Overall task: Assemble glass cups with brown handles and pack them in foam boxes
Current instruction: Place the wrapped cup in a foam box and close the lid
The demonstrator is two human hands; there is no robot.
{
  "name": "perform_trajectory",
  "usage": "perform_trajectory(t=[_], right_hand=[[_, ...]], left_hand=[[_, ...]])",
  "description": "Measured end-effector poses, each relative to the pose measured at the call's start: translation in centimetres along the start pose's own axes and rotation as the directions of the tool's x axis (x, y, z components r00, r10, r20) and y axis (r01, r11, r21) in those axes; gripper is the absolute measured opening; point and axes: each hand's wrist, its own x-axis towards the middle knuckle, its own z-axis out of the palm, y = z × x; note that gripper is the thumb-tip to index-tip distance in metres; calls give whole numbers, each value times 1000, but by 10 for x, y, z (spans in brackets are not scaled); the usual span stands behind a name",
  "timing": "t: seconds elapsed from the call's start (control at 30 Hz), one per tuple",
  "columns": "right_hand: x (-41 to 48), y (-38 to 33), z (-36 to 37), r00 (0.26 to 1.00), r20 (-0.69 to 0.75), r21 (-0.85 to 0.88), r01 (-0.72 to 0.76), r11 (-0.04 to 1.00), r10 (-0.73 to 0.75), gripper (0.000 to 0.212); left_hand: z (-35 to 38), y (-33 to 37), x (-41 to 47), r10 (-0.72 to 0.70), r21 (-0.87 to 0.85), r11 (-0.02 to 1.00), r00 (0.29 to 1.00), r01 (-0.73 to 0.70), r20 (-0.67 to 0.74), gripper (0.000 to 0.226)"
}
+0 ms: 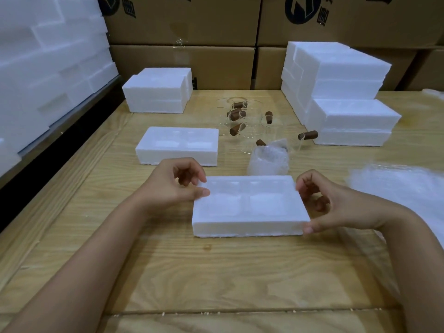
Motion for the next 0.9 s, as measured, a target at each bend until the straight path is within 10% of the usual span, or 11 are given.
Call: perform_trajectory(t=[0.13,0.27,0.47,0.9], right_hand=[[8,-2,-8,968,-253,125,38,991,-5,34],[41,-9,-16,703,-711,140,181,973,-28,13],[78,-5,-1,808,-584,-21,83,996,-80,62],[76,7,7,719,-656,-196,130,972,-228,35]], left_hand=[[4,4,11,11,-60,998,998,-15,-62,11],[16,14,32,-53,24,998,998,54,-33,9],[45,30,51,-93,211,976,972,46,216,17],[51,20,56,-83,149,987,991,66,108,35]])
